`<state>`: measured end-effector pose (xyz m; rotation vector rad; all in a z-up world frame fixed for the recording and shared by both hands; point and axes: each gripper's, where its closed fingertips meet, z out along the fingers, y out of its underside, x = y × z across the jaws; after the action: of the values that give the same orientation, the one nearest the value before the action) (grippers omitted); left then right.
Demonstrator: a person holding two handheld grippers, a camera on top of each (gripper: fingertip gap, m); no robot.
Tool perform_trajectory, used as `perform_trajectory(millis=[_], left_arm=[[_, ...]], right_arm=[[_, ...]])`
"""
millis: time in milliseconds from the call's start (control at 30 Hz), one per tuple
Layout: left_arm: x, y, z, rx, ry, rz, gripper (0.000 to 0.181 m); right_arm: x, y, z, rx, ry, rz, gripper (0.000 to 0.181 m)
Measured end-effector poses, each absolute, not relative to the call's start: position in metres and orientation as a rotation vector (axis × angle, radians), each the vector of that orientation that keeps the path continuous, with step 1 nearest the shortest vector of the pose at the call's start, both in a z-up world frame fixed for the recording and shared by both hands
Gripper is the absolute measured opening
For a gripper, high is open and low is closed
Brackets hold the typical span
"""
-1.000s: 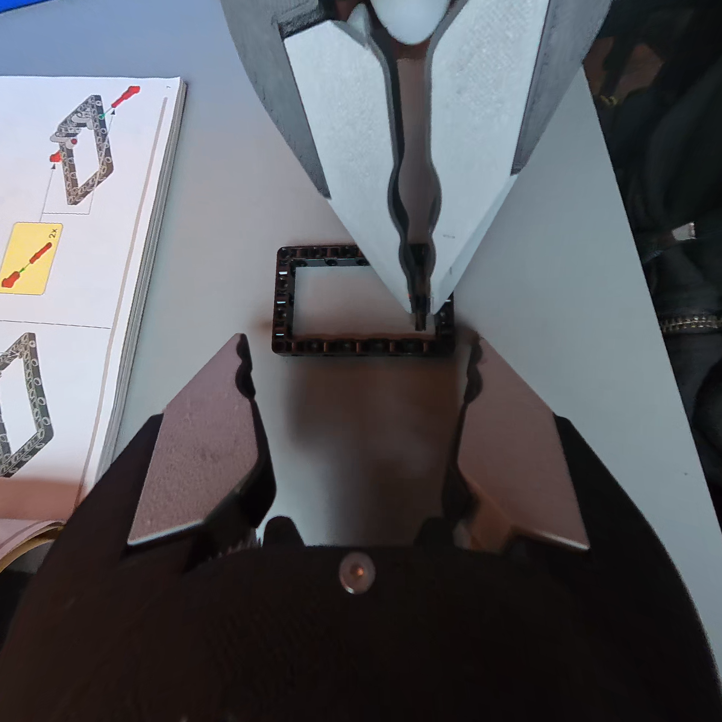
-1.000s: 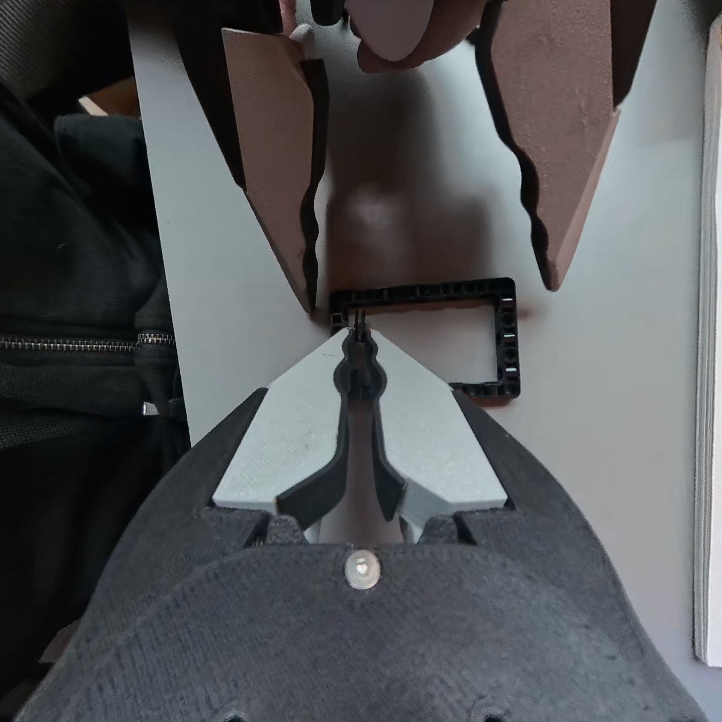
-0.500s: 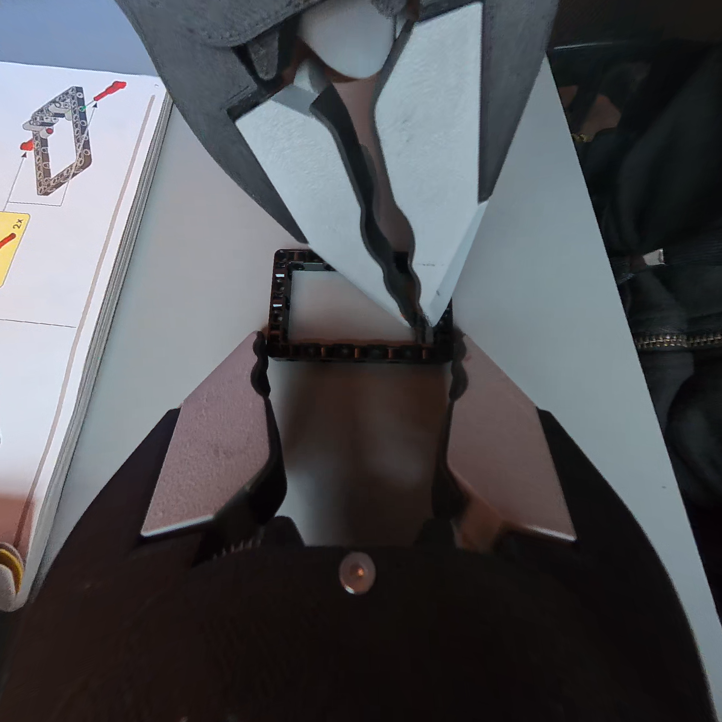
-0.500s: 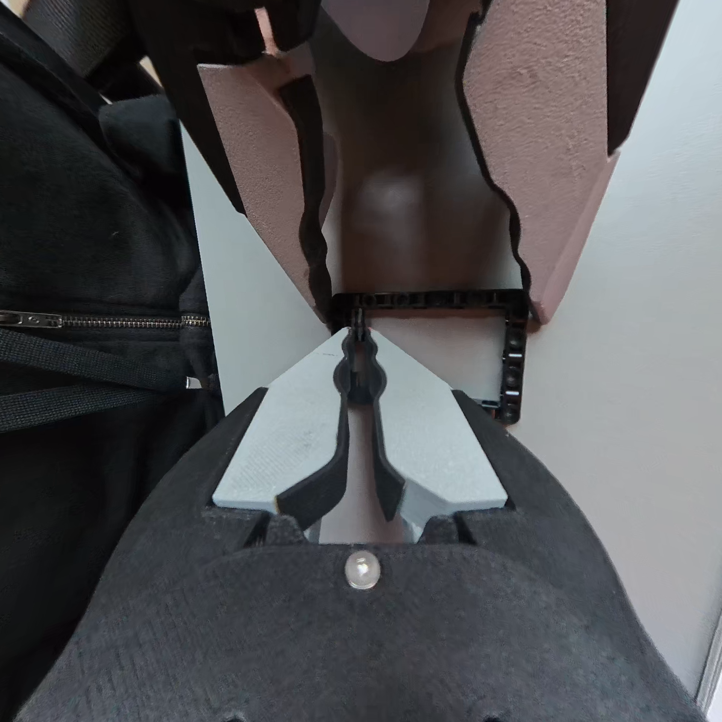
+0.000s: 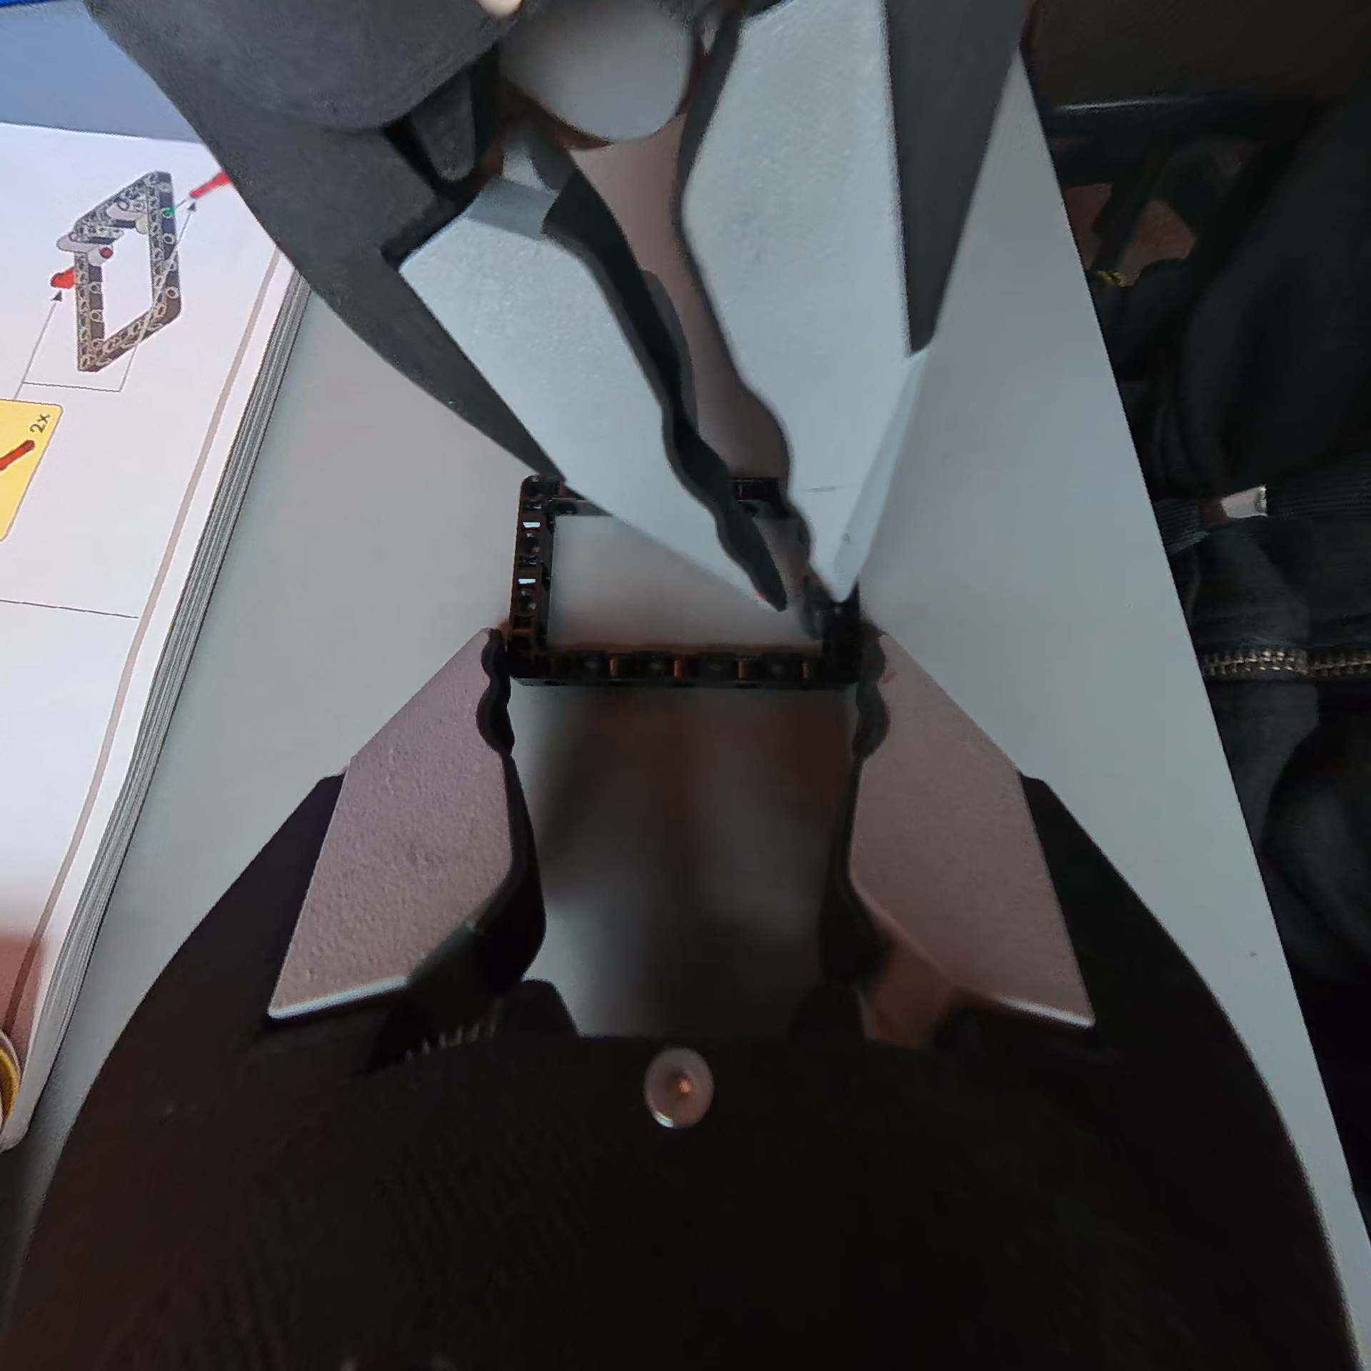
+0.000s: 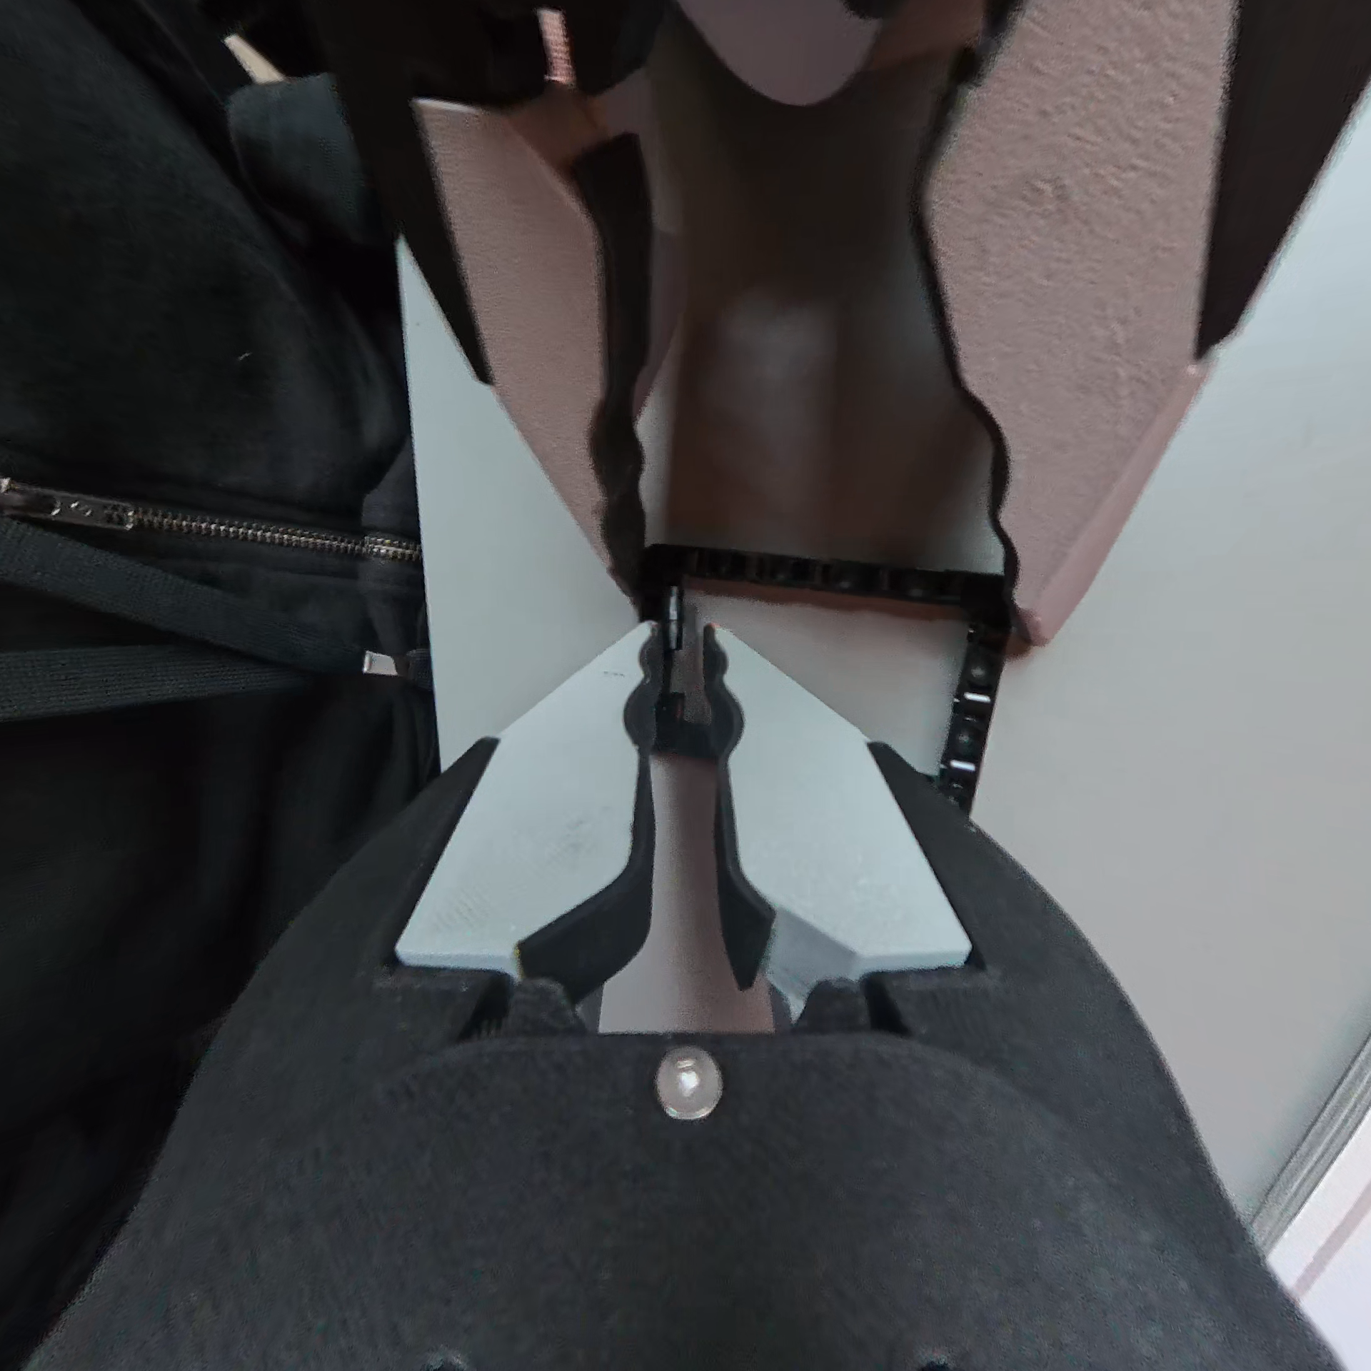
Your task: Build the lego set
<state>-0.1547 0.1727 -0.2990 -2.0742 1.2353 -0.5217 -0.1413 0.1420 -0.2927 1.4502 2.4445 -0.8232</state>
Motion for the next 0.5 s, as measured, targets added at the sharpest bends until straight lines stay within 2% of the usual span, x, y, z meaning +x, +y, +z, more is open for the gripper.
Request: perform_trajectory(millis=[33, 500], left_arm=[[-0.1549, 0.1727, -0.299, -2.076, 1.231, -0.52, 0.093], [-0.1562, 0.1733, -0.299, -2.111, 1.153, -0.485, 0.093]], right_arm=[[-0.1416, 0.1418, -0.2932, 1.463, 2.41, -0.837, 0.004], [-0.146, 0.1413, -0.2939, 1.591, 2.162, -0.966, 0.001]])
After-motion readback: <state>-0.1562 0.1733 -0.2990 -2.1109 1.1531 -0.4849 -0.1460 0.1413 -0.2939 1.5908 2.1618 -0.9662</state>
